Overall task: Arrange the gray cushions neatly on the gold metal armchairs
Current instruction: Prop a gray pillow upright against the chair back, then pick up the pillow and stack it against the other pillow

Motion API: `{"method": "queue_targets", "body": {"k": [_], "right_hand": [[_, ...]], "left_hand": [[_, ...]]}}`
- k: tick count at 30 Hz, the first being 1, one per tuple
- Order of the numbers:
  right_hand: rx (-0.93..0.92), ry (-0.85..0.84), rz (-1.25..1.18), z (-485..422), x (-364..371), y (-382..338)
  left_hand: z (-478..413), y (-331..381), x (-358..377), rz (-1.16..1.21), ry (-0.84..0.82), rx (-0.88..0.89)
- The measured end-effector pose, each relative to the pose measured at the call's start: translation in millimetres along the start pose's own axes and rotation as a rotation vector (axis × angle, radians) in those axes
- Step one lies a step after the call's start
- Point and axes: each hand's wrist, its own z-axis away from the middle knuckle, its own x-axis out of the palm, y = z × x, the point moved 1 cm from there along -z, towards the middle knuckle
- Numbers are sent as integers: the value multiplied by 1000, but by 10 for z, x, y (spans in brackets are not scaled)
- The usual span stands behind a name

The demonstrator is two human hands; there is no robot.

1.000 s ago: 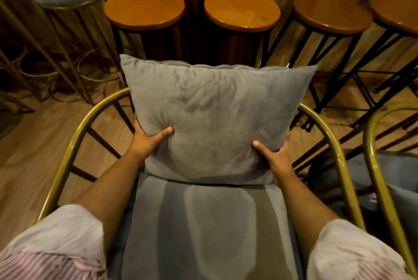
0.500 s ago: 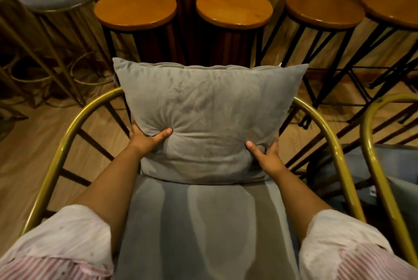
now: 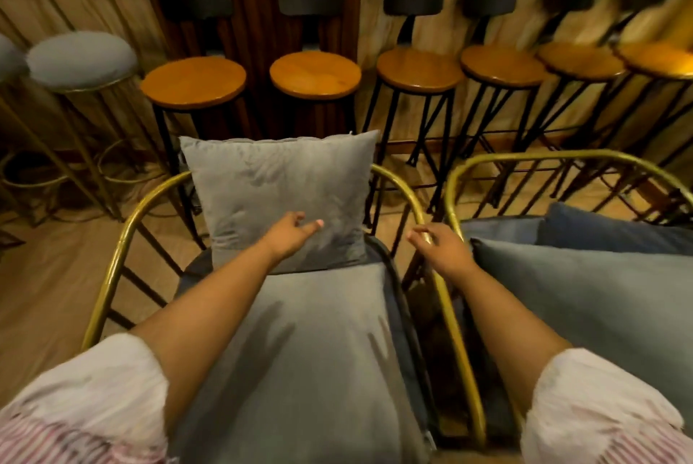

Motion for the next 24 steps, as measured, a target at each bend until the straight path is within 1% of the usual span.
{"method": "queue_targets", "body": {"k": [2,5,7,11,13,16,19,22,24], "right_hand": [[-38,48,51,239,-309,85],[-64,124,48,559,-755,327],[-74,153,45,717,-968,443],[-28,211,25,960,-1411,1000],[30,199,-4,1021,-1631,1343],[75,212,-12,1021,-2004,1935],[144,197,23,924,-2454,2591],[270,199,-16,820,-2792,3191],[365,209,-53,741,-2947,3519]], "left_hand": [[301,258,229,-23,-46,70],[726,558,634,-58,-126,167],[844,647,862,-64,-179,196],[1061,905,1537,-58,-262,223],[1090,1066,1964,-51,-286,208],[1066,1302,2645,-40,-271,190],[999,1525,3316,29,-256,114],[860,1554,3836,105,-212,30],[710,1453,4108,162,-179,-24]]}}
